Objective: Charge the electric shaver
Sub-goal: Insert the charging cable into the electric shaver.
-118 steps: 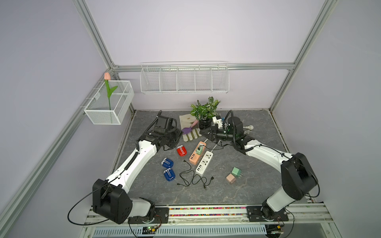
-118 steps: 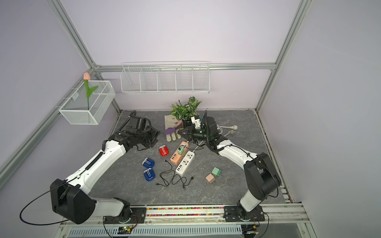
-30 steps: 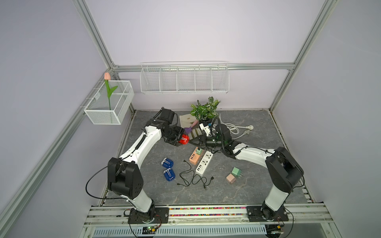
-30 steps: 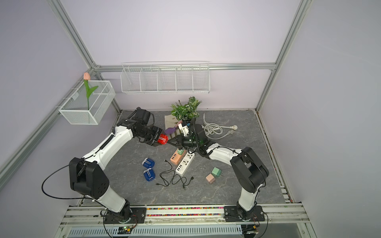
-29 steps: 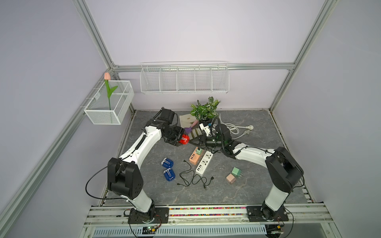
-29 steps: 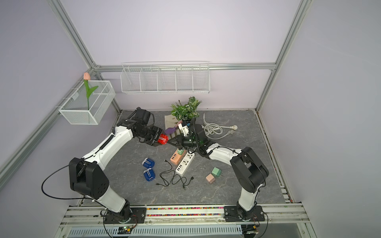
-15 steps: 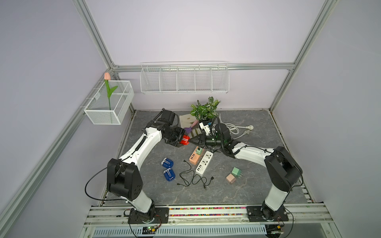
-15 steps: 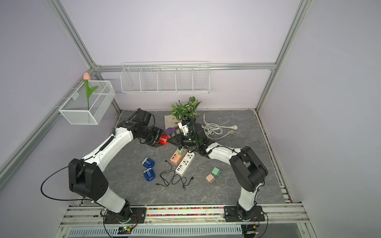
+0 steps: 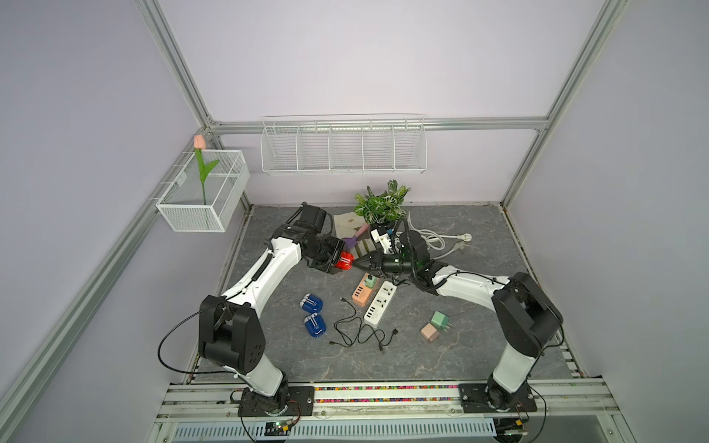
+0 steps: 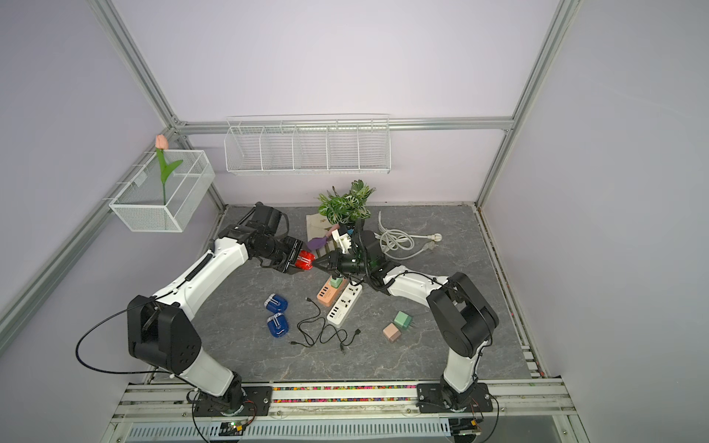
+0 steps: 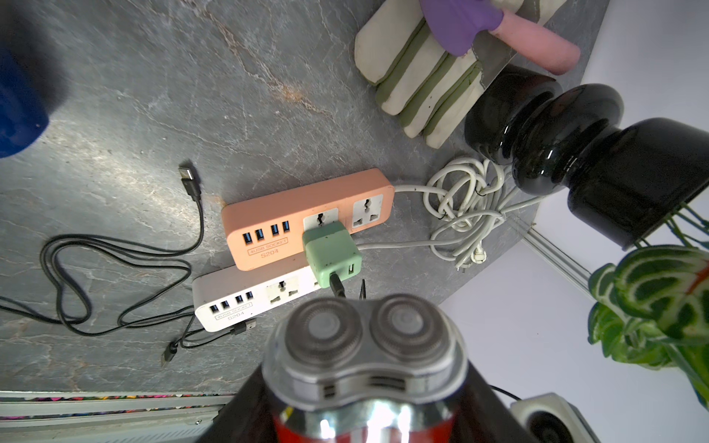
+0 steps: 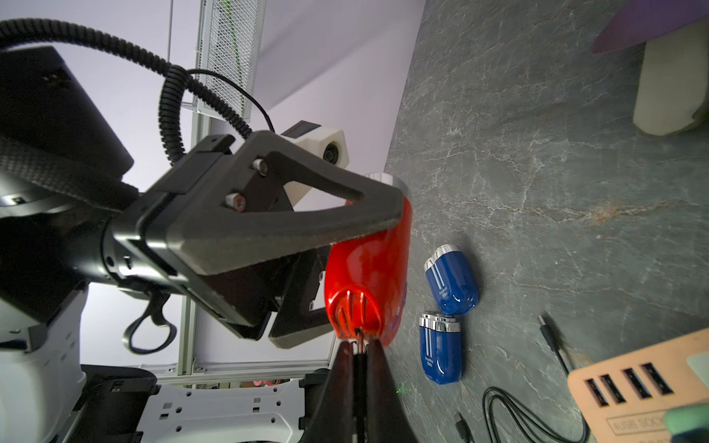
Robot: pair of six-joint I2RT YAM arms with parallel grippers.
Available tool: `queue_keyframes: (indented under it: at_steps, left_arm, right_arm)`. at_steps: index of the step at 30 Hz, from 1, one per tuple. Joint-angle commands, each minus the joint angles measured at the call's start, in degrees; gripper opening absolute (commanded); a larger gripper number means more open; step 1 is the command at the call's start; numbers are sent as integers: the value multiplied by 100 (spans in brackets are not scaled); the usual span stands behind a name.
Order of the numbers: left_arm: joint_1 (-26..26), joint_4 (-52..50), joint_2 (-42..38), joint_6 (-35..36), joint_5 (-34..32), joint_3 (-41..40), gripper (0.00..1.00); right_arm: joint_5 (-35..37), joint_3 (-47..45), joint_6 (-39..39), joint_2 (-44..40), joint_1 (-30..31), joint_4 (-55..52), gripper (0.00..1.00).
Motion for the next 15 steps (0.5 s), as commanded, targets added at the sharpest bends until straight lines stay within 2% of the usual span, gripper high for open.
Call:
queue_keyframes:
  at_steps: [1, 15]
  left_arm:
    - [-56, -38, -178, -33, 147, 37, 0]
    - [-179, -141, -100, 53, 170, 43, 0]
  right_arm:
    - [87, -19, -218, -15, -48, -130, 7]
    - [294, 197, -617, -292, -60, -534, 7]
